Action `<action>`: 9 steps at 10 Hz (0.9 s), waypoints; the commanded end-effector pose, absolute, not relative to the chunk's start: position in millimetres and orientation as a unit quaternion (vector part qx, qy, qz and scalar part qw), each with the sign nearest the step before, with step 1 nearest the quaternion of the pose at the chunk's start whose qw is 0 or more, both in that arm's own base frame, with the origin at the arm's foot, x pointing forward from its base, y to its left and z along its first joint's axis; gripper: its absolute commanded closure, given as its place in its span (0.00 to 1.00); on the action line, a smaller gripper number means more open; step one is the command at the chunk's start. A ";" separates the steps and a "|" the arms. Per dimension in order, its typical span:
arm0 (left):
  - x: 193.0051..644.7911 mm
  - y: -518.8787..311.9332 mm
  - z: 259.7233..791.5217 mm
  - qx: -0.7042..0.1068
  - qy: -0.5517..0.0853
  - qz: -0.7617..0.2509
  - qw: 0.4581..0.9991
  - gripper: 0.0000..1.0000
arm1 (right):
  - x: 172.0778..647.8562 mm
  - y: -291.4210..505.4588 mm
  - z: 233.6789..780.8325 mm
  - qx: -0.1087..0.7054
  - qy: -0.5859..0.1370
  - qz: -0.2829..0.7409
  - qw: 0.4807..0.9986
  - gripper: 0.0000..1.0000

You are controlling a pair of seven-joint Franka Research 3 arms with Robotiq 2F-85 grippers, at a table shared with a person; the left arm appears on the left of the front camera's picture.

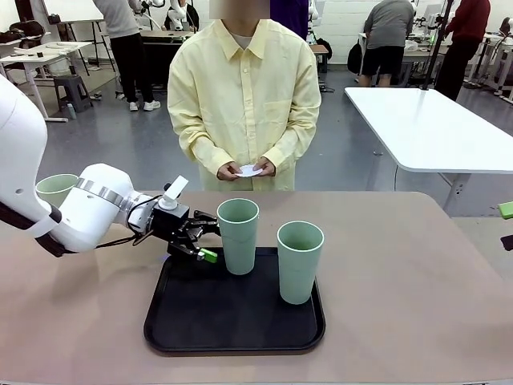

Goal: Place coasters on the table and set cups on them.
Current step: Take one Reusable plastic cup from the Flat Tray and place it on a coaster set by the human.

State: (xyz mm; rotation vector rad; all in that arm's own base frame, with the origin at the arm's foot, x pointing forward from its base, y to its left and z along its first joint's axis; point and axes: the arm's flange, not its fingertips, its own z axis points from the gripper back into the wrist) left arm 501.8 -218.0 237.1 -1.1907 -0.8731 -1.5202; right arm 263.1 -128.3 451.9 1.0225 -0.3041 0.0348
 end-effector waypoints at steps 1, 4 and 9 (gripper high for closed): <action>506.2 -225.5 233.1 -0.474 -0.364 -0.639 0.484 0.00 | 263.5 -128.5 451.8 0.493 -0.148 0.024 0.857 0.00; 502.5 -232.8 229.4 -0.473 -0.363 -0.650 0.472 0.00 | 263.5 -128.5 451.8 0.493 -0.148 0.024 0.857 0.00; 502.9 -248.3 222.5 -0.481 -0.364 -0.662 0.444 0.00 | 263.5 -128.5 451.8 0.493 -0.148 0.024 0.857 0.00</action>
